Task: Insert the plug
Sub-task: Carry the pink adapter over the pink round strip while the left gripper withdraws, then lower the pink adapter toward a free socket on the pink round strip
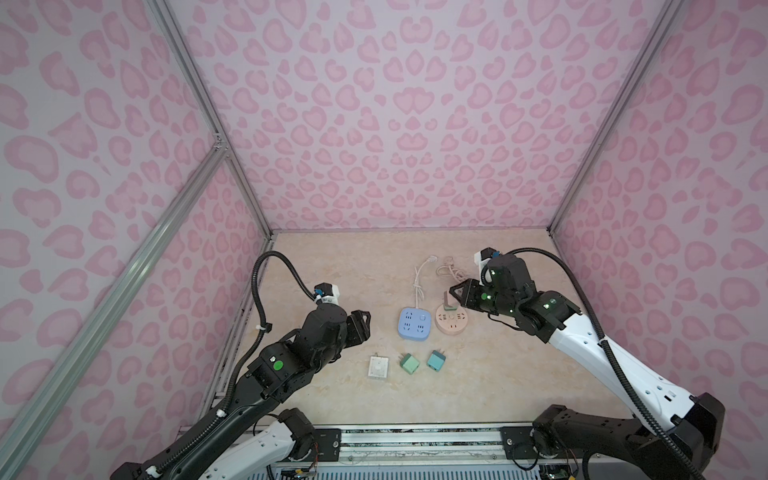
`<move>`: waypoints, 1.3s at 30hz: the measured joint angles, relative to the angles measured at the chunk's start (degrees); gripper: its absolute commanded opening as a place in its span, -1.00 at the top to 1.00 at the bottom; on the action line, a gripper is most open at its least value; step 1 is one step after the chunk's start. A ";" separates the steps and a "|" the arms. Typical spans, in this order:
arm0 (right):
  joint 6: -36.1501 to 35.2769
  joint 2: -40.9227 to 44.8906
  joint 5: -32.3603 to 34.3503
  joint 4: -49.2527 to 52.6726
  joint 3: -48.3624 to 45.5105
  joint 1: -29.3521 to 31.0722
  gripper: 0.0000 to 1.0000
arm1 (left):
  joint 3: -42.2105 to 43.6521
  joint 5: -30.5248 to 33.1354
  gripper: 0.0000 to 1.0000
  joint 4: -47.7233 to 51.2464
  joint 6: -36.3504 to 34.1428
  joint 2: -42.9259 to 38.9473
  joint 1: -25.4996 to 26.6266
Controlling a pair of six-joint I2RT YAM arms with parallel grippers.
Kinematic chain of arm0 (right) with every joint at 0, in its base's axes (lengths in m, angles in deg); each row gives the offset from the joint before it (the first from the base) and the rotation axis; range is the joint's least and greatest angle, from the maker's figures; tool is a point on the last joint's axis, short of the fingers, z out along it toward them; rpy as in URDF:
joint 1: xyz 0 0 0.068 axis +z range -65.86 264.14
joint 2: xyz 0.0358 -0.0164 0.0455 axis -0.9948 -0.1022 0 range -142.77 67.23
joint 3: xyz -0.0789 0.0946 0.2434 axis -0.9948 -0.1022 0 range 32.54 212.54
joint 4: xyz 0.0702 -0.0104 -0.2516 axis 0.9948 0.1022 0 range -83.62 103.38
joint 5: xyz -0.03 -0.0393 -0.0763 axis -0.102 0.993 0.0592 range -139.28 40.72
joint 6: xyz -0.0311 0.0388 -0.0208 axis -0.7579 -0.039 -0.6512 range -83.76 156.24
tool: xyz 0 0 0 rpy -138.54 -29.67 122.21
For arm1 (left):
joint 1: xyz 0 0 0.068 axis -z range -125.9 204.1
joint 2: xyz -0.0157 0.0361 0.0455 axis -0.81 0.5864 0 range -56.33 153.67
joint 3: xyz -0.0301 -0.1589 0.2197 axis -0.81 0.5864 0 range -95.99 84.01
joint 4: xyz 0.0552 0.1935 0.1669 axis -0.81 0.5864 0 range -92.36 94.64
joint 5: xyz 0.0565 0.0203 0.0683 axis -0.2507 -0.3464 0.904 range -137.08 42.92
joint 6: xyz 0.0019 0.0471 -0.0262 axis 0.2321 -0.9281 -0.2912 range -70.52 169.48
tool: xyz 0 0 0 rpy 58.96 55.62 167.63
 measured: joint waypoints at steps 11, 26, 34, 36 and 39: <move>-10.40 -3.19 7.52 13.86 6.19 -1.79 1.00 | 0.74 0.17 -0.31 0.33 -0.02 0.39 0.00; -13.90 -7.58 8.13 16.90 6.23 -4.42 1.00 | -4.48 2.93 -0.25 5.27 -1.99 11.02 0.04; -15.17 -11.32 8.98 17.49 8.98 -5.22 1.00 | -4.46 2.62 -0.26 5.29 -2.40 10.99 0.04; -15.52 -11.98 8.98 17.55 9.60 -5.31 1.00 | -4.46 2.32 -0.26 5.27 -2.40 11.02 0.04; -16.15 -12.72 9.01 17.53 10.19 -5.49 1.00 | -4.46 2.10 -0.26 5.22 -2.40 11.02 0.02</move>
